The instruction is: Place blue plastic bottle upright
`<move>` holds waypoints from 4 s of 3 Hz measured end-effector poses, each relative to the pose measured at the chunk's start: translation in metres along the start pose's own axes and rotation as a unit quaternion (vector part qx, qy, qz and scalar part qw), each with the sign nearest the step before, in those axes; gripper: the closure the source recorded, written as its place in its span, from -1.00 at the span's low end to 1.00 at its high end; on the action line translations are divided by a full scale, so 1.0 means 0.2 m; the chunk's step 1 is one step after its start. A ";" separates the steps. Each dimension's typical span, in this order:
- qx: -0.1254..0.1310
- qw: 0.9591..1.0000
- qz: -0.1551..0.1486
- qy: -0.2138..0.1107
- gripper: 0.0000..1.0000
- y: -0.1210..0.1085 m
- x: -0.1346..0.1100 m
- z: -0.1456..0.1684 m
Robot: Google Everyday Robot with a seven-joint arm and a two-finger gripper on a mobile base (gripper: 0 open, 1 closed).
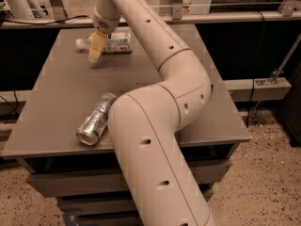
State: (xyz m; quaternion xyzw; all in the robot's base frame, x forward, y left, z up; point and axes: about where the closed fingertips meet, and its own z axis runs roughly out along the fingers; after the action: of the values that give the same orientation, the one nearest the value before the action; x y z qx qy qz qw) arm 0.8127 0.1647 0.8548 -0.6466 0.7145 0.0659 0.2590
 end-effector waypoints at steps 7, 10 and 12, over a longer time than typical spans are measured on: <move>0.033 0.988 -0.001 -0.153 1.00 -0.09 -0.11 -0.51; 0.047 0.921 0.113 -0.369 1.00 -0.04 0.08 -0.83; 0.048 0.893 0.135 -0.427 1.00 0.14 0.17 -0.79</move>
Offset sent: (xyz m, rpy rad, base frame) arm 0.0176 -0.0016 0.0099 -0.0521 0.0117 0.0387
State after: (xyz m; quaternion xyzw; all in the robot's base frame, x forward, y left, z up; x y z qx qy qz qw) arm 0.7394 0.0710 0.9675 -0.4406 0.6176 0.3356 0.5584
